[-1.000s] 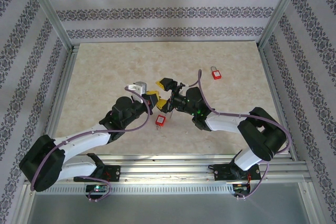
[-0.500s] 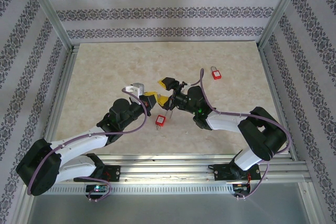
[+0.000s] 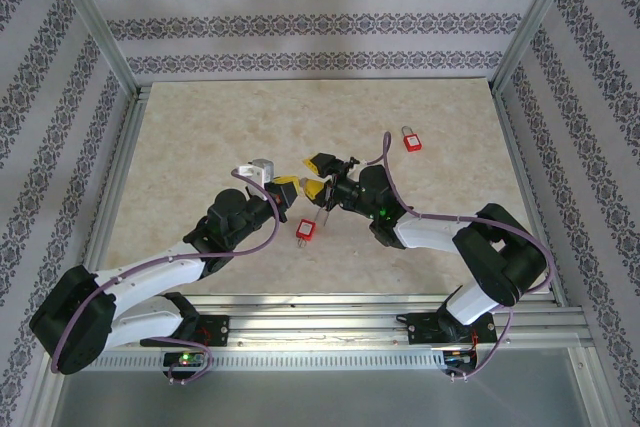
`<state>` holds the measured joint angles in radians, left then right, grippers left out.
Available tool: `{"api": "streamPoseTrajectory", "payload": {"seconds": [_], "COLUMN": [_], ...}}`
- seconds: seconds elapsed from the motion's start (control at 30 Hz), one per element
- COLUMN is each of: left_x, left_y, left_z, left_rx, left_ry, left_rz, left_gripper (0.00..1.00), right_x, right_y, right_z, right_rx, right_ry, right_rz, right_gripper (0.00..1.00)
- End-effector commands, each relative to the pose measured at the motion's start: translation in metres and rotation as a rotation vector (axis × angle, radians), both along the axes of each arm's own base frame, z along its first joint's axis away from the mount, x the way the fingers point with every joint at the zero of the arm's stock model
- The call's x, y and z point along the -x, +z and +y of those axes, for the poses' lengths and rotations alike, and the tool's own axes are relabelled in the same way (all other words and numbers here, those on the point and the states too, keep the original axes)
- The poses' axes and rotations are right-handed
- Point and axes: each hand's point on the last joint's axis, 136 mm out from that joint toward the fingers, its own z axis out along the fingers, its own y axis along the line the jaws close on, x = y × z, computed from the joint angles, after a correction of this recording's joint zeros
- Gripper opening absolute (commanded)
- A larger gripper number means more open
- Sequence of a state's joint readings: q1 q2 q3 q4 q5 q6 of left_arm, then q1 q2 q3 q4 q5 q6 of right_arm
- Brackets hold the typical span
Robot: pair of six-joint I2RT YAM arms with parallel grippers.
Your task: Unlock with the key
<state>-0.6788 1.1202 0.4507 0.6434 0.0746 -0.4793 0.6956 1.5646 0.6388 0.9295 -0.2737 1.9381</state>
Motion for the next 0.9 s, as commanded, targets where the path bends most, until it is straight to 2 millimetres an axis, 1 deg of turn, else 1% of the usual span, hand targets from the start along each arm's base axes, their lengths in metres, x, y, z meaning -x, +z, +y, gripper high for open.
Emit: {"api": "streamPoseTrajectory", "payload": {"seconds": [0.0, 0.4, 0.47, 0.73, 0.87], "left_x": [0.0027, 0.004, 0.0036, 0.0026, 0.0023], "left_y": [0.0071, 0.0066, 0.0072, 0.0054, 0.0047], "left_z": [0.0023, 0.0009, 0.0012, 0.0005, 0.0003], "left_rx": [0.03, 0.032, 0.031, 0.031, 0.03], "left_ry": [-0.005, -0.014, -0.013, -0.012, -0.012], "left_rz": [-0.015, -0.014, -0.016, -0.012, -0.012], "left_gripper": [0.0, 0.0, 0.0, 0.0, 0.0], "right_x": [-0.0053, -0.0059, -0.0059, -0.0054, -0.0051], "right_y": [0.0044, 0.0028, 0.0038, 0.0023, 0.0028], "right_z": [-0.0045, -0.0021, -0.002, -0.0002, 0.0014], "right_rx": [-0.01, -0.005, -0.004, 0.002, 0.0], "right_ry": [-0.023, -0.017, -0.016, -0.01, -0.005], "right_rz": [-0.036, -0.041, -0.046, -0.047, -0.049], "right_gripper": [0.54, 0.35, 0.29, 0.19, 0.09]}}
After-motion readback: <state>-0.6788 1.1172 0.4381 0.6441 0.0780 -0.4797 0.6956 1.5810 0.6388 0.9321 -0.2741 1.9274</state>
